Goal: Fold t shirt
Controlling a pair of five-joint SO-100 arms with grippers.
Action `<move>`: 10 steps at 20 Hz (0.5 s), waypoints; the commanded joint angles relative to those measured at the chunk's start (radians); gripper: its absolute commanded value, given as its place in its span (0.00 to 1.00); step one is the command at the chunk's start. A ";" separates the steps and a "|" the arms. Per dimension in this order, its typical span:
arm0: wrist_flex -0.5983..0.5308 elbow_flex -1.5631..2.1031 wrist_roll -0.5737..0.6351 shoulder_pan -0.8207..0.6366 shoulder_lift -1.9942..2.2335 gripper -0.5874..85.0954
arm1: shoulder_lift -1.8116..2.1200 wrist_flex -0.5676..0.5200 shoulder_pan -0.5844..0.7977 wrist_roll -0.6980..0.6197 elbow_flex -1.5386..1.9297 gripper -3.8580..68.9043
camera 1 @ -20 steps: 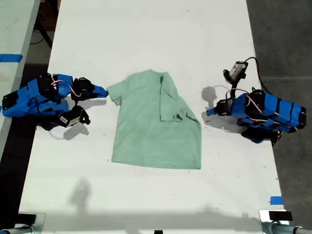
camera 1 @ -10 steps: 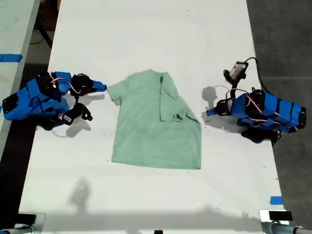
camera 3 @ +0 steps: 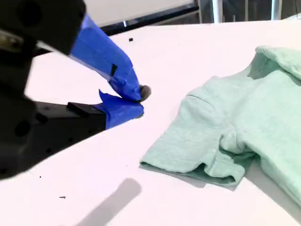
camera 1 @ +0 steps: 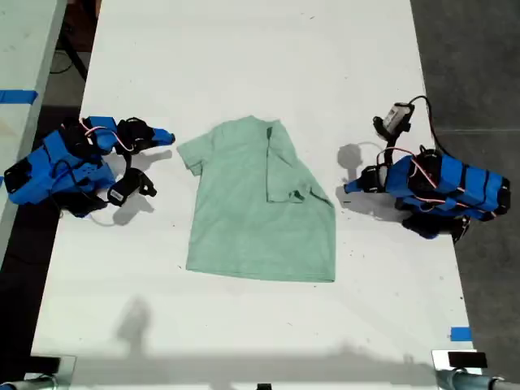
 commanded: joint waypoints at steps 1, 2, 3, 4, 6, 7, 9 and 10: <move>0.002 0.041 -0.023 -0.014 0.006 0.00 | 0.009 0.000 -0.021 0.011 0.049 0.07; 0.003 0.041 -0.026 -0.014 0.006 0.00 | 0.009 0.000 -0.023 0.011 0.049 0.07; 0.003 0.041 -0.031 -0.009 0.006 0.00 | 0.009 0.000 -0.026 0.011 0.049 0.07; 0.003 0.041 -0.037 -0.002 0.006 0.00 | 0.009 0.000 -0.029 0.011 0.049 0.07; 0.003 0.041 -0.043 0.003 0.006 0.00 | 0.009 0.000 -0.029 0.002 0.049 0.07; 0.003 0.041 -0.043 -0.002 0.006 0.00 | 0.009 0.000 -0.026 0.000 0.049 0.07; 0.003 0.041 -0.043 -0.006 0.006 0.00 | 0.009 0.000 -0.025 0.000 0.049 0.07; 0.003 0.041 -0.043 -0.009 0.006 0.00 | 0.009 0.000 -0.025 0.002 0.049 0.07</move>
